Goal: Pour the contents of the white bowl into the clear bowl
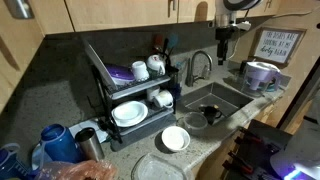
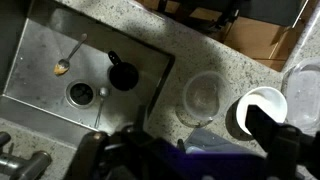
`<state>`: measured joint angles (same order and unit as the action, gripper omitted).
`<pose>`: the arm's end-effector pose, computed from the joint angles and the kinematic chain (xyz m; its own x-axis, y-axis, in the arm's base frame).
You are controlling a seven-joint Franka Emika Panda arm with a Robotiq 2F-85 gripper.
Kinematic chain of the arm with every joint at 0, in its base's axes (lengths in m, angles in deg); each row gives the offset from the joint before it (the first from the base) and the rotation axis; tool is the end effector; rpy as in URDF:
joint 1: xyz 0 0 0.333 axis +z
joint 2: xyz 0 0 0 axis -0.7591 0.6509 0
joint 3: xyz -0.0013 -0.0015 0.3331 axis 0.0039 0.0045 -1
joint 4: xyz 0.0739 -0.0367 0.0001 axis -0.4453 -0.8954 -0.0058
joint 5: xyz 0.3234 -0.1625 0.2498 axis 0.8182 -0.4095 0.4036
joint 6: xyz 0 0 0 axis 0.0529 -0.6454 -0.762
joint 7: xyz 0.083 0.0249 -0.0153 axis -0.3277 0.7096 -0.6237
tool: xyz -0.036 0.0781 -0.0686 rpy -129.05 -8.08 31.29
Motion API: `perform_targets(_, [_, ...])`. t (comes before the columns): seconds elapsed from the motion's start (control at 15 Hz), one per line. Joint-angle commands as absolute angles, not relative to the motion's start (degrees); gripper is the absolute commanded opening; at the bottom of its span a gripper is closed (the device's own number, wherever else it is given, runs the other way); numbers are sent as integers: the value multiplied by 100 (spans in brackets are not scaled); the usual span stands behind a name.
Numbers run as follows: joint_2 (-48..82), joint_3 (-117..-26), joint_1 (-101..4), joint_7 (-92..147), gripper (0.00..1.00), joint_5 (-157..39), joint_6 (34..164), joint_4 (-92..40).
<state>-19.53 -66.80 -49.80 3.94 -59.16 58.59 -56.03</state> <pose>0.4684 -0.0902 0.5383 0.9719 0.1931 -0.1345 0.1884 -0.9810 -0.0472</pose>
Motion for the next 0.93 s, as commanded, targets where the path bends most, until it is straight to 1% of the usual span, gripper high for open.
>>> perform_targets(0.0, [-1944, -6741, -5051, 375, 100, -5896, 5844, -5588])
perform_targets(0.53, [-1944, -6741, -5051, 375, 100, -5895, 5844, -5588])
perform_targets(0.87, [-1898, -7005, -4916, 593, 100, -5813, 5754, -5581])
